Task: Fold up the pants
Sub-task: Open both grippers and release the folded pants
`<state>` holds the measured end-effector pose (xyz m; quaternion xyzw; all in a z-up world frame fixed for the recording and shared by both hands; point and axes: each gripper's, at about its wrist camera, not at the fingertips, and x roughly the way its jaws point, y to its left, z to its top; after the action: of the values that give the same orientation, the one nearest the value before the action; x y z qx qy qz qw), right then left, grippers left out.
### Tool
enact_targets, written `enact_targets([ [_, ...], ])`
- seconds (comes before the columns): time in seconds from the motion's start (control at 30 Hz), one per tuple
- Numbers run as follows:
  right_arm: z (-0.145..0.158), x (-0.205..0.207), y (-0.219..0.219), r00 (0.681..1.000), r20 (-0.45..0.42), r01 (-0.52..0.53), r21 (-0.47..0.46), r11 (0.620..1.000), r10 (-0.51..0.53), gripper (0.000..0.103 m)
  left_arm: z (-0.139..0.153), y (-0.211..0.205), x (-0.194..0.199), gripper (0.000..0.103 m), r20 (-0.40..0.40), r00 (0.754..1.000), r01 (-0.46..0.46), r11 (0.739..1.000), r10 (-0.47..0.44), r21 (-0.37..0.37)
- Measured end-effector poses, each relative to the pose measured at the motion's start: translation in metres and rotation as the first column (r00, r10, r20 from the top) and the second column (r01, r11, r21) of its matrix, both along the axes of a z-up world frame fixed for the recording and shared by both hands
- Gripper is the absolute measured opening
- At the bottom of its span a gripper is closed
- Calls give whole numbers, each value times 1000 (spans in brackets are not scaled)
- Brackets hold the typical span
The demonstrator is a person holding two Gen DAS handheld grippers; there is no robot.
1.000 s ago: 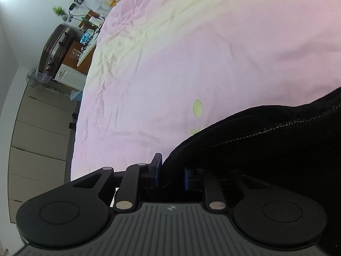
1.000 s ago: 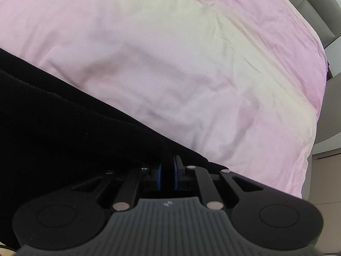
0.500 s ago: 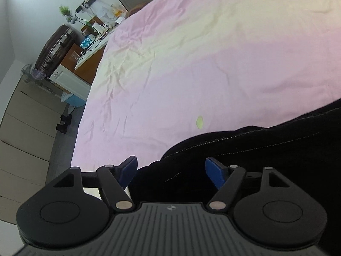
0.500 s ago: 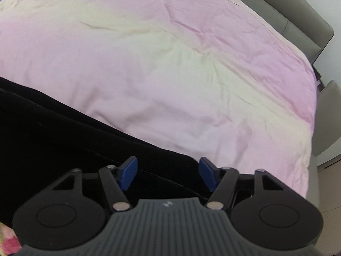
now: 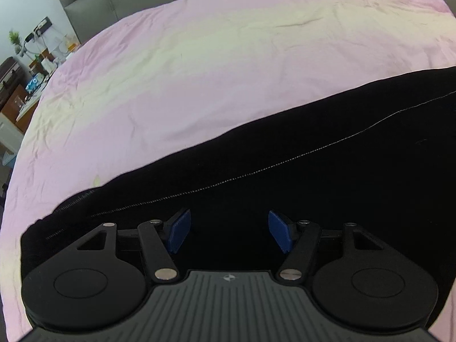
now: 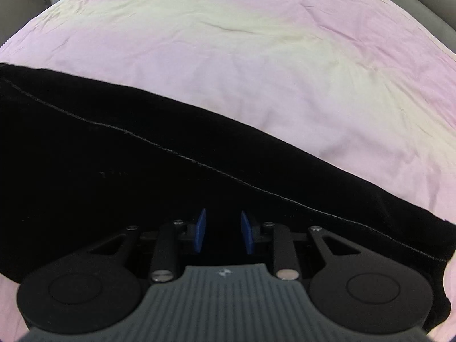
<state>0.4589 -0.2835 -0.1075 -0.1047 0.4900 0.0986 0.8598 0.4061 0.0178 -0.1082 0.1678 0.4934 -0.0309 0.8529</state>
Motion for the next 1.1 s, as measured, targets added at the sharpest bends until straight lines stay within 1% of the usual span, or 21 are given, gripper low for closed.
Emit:
enact_targets([
  [0.07,-1,-4,-29,996,17,83,-38,996,-82,28,-18,7,10,74,-12,999,-43,999,42,-16],
  [0.13,4,-10,-66,984,33,177,-44,983,-176,28,-25,16,17,74,-17,996,-85,995,84,-50],
  [0.17,8,-14,-86,974,39,226,-33,974,-225,28,-22,21,18,74,-9,995,-103,992,102,-69],
  [0.2,14,-19,-108,959,42,280,-14,960,-279,30,-16,26,15,74,6,993,-115,990,116,-87],
  [0.27,26,-31,-146,930,50,364,21,931,-365,31,-5,30,7,72,52,989,-129,986,135,-102],
  [0.33,35,-45,-180,892,51,447,54,893,-450,32,6,30,-5,72,87,987,-129,986,138,-102],
  [0.4,40,-60,-208,847,30,524,115,844,-530,33,15,29,-17,72,101,985,-130,985,141,-110],
  [0.5,32,-77,-236,784,-24,611,208,764,-620,33,26,22,-40,72,120,980,-140,981,156,-134],
  [0.6,22,-92,-246,748,-43,643,294,707,-662,33,35,16,-63,72,147,974,-149,976,173,-160],
  [0.63,17,-91,-246,742,-47,646,315,695,-669,33,37,14,-71,72,151,972,-152,974,178,-168],
  [0.7,6,-93,-242,745,-67,644,332,689,-664,33,39,8,-85,72,158,970,-157,971,186,-183],
  [0.77,1,-101,-230,761,-76,626,345,699,-644,33,42,6,-101,72,153,968,-169,965,201,-198],
  [0.83,-5,-105,-221,791,-81,593,341,729,-606,33,41,8,-116,72,126,968,-188,961,216,-202],
  [0.9,-12,-108,-210,818,-80,563,316,764,-570,33,40,8,-135,72,111,971,-186,961,212,-207],
  [0.97,-17,-109,-200,835,-71,542,274,794,-546,33,37,4,-153,72,107,974,-172,963,197,-208],
  [1.03,-22,-111,-195,845,-59,527,255,810,-531,34,28,-4,-168,72,89,981,-149,968,170,-202],
  [1.1,-27,-109,-189,858,-46,508,235,829,-512,37,12,-15,-172,72,77,981,-164,973,179,-165],
])
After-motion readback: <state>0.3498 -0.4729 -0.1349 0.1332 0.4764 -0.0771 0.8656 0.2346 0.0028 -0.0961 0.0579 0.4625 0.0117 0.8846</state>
